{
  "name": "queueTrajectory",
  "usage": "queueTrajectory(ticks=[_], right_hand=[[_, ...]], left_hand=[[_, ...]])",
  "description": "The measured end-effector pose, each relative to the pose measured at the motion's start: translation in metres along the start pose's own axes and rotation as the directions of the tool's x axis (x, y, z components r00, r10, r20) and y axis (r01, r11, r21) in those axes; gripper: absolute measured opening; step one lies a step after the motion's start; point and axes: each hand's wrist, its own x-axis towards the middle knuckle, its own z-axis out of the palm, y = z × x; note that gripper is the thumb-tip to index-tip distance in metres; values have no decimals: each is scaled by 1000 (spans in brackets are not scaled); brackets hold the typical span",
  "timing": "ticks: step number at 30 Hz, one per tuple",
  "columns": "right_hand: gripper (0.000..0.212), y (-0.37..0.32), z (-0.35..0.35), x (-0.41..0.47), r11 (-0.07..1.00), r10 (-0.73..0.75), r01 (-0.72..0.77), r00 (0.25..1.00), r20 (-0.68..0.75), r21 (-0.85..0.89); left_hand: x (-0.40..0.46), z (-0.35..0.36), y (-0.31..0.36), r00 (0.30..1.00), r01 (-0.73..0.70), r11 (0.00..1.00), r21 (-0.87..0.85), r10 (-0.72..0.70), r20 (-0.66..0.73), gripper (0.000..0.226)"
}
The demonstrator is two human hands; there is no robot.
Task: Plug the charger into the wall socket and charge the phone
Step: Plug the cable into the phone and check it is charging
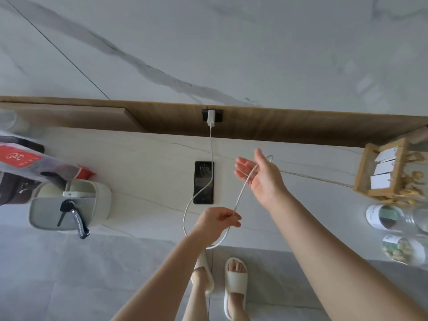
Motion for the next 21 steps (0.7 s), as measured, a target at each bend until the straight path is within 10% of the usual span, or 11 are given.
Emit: queueTrajectory(ticks=[7,15,21], right_hand=[[36,15,-29,32,989,13,-28,994,-106,-143],[22,93,-30,74,760,1,26,999,42,-649],[24,132,-40,116,799,30,19,997,72,-601]], left_hand=[[9,3,-35,995,99,980,170,-92,-49,28],[69,-54,-53,811,146,985,-92,-173,-559,39],[127,-80,-83,800,249,965,-77,-250,-546,47]])
